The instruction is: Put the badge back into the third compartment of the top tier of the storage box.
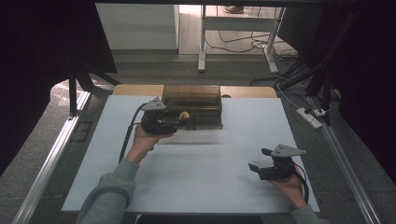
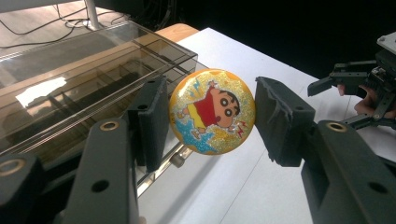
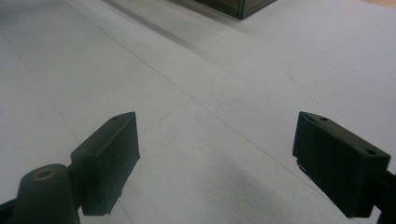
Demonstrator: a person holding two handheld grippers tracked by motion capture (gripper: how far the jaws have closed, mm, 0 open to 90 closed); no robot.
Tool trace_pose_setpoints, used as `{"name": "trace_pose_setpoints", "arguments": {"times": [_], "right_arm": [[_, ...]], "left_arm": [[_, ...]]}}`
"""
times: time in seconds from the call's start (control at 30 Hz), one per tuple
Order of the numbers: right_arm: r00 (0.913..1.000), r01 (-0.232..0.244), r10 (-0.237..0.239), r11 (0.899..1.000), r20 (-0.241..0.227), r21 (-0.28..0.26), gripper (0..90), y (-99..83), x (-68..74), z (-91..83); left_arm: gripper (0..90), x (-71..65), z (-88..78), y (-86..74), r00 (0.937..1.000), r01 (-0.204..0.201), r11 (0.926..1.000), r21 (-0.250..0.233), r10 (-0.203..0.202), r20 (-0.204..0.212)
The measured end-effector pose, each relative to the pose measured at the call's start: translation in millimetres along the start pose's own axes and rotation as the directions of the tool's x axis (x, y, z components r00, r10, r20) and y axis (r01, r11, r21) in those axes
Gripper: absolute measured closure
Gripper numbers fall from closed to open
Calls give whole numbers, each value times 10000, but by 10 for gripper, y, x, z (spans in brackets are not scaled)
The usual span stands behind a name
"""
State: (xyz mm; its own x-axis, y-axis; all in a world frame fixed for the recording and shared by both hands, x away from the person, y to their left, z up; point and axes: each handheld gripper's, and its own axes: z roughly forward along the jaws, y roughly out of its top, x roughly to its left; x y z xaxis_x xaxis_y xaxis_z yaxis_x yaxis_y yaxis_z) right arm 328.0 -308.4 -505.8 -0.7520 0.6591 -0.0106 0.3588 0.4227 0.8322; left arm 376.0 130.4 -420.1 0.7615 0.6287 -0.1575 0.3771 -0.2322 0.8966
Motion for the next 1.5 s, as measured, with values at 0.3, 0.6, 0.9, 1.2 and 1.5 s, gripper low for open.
{"name": "trace_pose_setpoints", "arguments": {"times": [0.3, 0.6, 0.9, 1.2, 1.5], "right_arm": [[10000, -8, 8, 10000, 5, -30, 145, 2, 3, -11], [10000, -15, 15, 10000, 0, -65, 145, 3, 0, -18], [10000, -41, 41, 10000, 1, -32, 146, 1, -2, -14], [10000, -53, 53, 10000, -6, -18, 146, 0, -5, -13], [10000, -55, 55, 10000, -13, -24, 146, 0, -7, -16]], "left_arm": [[466, -31, 126, 62, 9997, -60, 10000, 5, 60, 219], [466, -23, 226, 142, 9990, 136, 9999, -3, -136, 433], [466, -29, 344, 221, 9984, 201, 9998, 96, -206, 528], [466, -59, 571, 353, 9986, 73, 9990, 434, -96, 519], [465, -70, 801, 370, 9987, 136, 9954, 946, -181, 467]]}}
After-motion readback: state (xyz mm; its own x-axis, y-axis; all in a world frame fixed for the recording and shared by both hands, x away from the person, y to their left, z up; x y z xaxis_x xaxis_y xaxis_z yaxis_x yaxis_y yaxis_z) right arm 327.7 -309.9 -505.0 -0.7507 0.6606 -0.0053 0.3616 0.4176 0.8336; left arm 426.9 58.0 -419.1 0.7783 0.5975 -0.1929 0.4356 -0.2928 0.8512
